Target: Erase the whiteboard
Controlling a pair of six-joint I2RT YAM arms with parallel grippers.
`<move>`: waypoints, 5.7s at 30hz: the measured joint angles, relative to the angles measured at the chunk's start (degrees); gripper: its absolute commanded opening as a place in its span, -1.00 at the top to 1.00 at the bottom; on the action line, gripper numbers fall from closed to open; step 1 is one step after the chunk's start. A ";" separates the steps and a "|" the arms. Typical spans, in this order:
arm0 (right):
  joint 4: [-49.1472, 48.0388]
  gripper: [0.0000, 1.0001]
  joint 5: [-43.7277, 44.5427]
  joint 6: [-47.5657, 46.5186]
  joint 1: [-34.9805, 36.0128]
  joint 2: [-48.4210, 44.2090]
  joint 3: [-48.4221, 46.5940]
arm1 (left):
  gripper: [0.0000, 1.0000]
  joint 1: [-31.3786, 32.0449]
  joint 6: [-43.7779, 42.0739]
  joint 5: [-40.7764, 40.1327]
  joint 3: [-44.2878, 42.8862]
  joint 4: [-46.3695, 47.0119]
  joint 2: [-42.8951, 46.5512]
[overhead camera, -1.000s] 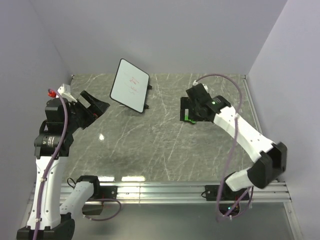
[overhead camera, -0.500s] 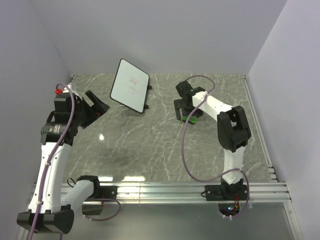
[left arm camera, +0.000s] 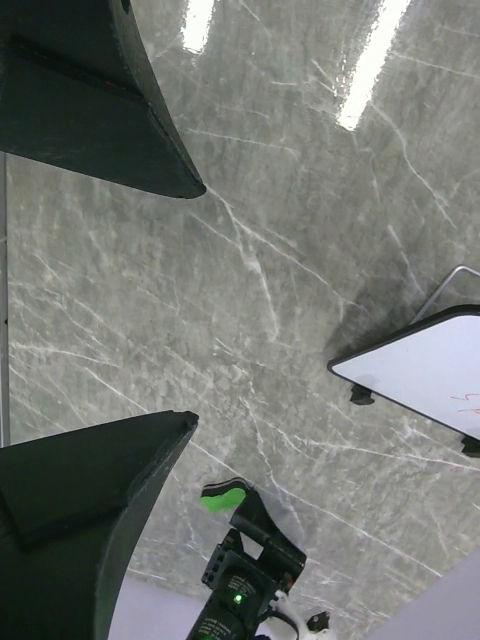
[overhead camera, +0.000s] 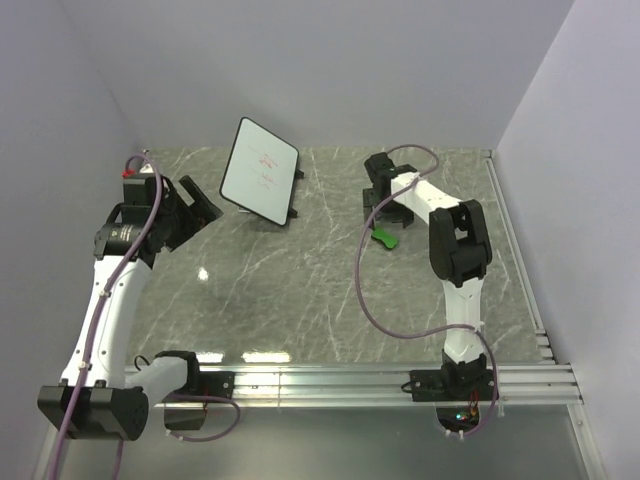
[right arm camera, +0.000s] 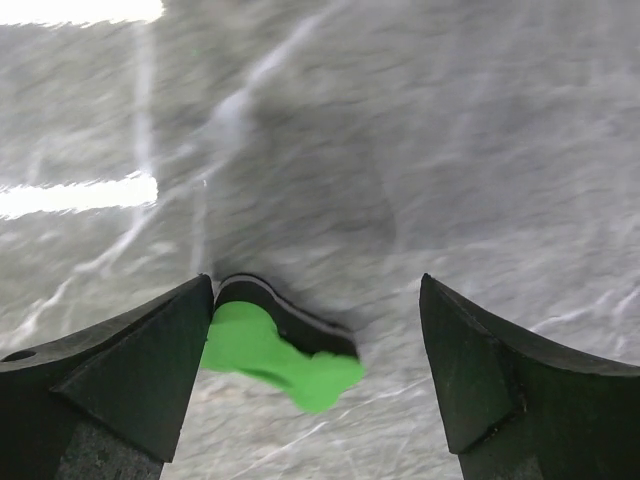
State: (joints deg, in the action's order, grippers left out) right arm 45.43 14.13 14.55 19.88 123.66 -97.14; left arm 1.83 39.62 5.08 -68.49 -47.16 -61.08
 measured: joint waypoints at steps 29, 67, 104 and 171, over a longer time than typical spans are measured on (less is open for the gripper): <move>-4.35 -0.72 -17.20 1.84 -4.96 -15.21 14.51 | -0.88 1.29 0.04 -4.02 -0.22 2.32 -0.70; -3.96 0.71 -9.22 1.11 -4.63 -9.53 13.94 | -0.99 1.97 0.50 -15.54 -0.09 -1.27 -2.64; -11.41 0.12 -43.93 17.59 -1.68 -11.89 -6.93 | -0.95 -2.21 -15.06 0.83 -29.27 16.11 -45.07; -4.28 0.94 -15.93 -11.50 40.15 1.07 0.00 | -0.81 6.27 -5.27 -6.08 5.64 4.76 -7.61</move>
State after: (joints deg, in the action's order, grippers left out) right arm 41.15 -1.80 3.05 60.03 124.73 -97.14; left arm 8.10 34.35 -0.99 -62.85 -42.39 -68.69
